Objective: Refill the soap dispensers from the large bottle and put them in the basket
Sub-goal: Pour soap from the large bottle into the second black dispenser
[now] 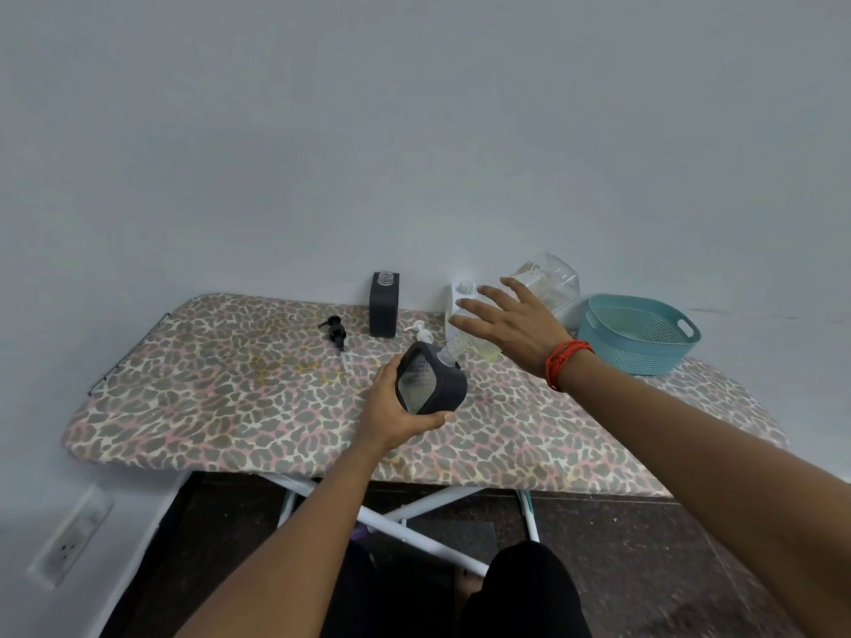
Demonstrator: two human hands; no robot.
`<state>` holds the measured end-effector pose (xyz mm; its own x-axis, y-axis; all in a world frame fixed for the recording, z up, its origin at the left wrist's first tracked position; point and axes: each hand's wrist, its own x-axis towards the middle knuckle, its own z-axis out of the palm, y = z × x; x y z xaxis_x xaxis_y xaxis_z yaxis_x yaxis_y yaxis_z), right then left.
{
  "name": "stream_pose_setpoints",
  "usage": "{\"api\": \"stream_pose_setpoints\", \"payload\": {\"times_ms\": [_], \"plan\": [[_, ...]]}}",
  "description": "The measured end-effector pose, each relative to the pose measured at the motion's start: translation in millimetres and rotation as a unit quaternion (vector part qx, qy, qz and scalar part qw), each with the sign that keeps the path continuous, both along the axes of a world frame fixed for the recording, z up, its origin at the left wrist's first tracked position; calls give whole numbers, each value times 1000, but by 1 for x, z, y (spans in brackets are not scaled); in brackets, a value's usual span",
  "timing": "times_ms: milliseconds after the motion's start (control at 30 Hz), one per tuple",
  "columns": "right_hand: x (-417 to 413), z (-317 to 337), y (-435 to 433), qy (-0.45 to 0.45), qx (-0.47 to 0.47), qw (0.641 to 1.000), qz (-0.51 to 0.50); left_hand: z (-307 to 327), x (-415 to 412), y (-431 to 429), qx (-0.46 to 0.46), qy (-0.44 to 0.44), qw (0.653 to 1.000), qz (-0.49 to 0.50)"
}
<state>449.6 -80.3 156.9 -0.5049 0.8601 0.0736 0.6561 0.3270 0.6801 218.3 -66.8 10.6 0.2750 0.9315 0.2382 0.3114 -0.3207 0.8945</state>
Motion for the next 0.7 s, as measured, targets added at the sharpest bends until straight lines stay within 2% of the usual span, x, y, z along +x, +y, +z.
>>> {"api": "stream_pose_setpoints", "payload": {"times_ms": [700], "plan": [[-28, 19, 7, -41, 32, 997, 62, -4, -2, 3, -36, 1, 999, 22]]}}
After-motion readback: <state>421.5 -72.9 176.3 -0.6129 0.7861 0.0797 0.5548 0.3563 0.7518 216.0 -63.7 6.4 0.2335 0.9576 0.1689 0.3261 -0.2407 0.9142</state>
